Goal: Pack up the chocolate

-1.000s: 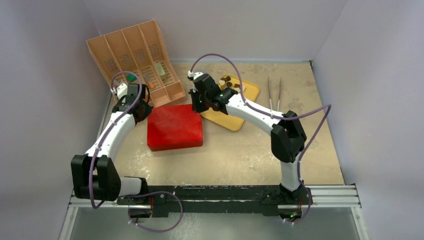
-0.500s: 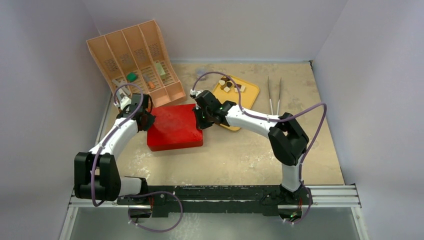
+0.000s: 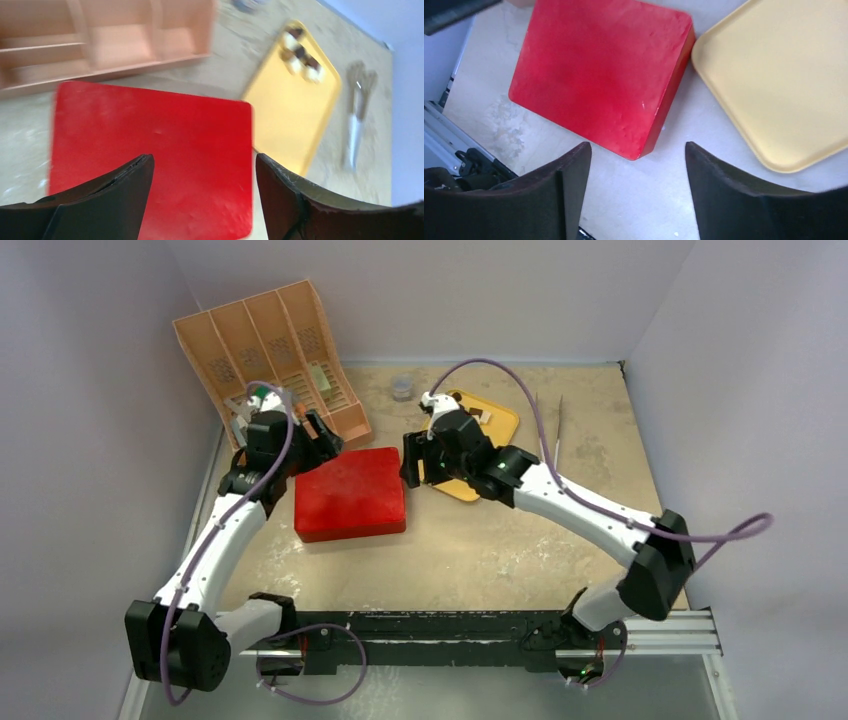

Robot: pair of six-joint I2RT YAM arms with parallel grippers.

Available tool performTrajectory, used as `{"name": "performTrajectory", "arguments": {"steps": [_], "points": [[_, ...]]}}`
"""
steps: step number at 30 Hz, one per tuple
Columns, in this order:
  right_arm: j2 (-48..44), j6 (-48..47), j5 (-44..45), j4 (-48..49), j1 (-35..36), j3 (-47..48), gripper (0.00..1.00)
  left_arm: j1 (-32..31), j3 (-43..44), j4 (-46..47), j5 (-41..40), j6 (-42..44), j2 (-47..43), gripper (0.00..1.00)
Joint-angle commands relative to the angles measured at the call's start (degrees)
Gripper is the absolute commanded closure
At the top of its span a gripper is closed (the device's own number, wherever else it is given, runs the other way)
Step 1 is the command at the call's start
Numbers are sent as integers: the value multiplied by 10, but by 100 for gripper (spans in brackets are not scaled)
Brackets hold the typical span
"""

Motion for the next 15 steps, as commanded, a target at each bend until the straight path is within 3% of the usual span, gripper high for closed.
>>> {"name": "performTrajectory", "arguments": {"steps": [1,2,3,8,15], "points": [[-70,10,56,-7,3,-12,15,-76,27,62,74,94,-33,25],[-82,14,67,-11,3,-12,4,-92,28,68,73,99,-38,24],[-94,19,80,-15,3,-13,2,-103,29,75,80,102,-41,24],[-159,40,140,-17,2,-36,1,-108,23,122,170,109,-62,21],[-251,54,177,-16,2,-59,1,-108,5,151,156,92,-107,18]]}}
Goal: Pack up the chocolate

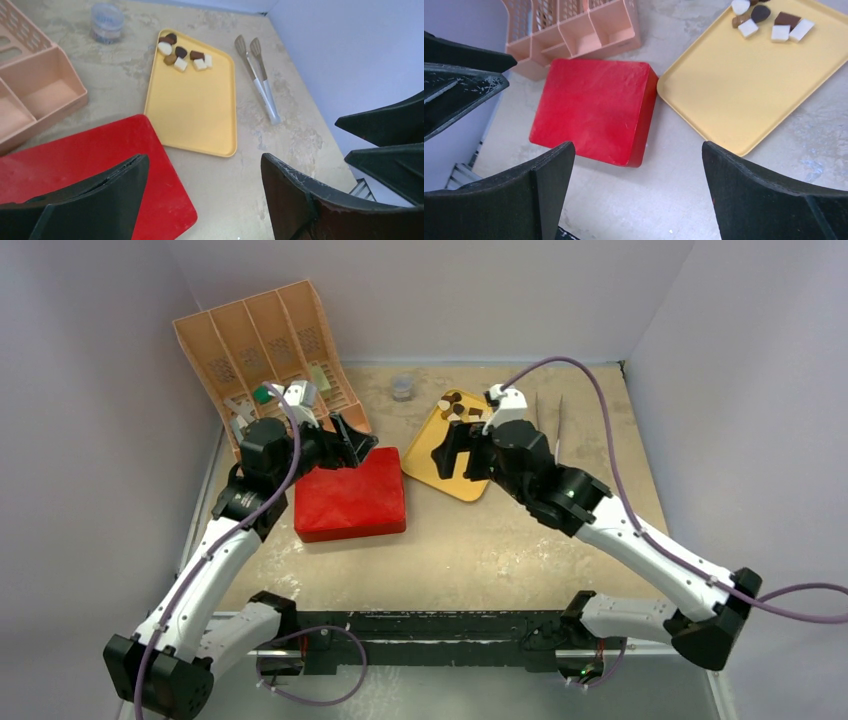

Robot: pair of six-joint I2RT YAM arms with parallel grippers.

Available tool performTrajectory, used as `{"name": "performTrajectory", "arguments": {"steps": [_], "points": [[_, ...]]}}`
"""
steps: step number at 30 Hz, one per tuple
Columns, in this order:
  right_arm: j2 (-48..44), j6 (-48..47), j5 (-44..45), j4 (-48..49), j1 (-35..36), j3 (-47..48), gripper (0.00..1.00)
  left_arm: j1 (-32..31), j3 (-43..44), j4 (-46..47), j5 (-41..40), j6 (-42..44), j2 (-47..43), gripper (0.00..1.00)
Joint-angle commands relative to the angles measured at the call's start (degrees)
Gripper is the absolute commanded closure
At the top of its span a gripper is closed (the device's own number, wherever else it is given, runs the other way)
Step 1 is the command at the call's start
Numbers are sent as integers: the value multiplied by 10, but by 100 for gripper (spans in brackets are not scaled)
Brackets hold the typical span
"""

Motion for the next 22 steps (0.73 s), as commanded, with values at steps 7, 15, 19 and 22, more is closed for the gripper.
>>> {"name": "performTrajectory", "arguments": {"steps": [7,15,19,22], "points": [[-93,28,55,5,2,-23,1,1,2,52,-16,-3,-38,16],[-94,39,49,0,2,-25,1,1,-16,89,-24,-24,-65,15],[-95,41,49,0,2,-26,1,1,-12,84,-44,-28,-68,14],[-94,39,49,0,2,-25,1,1,-12,84,-40,-24,-72,13]]}}
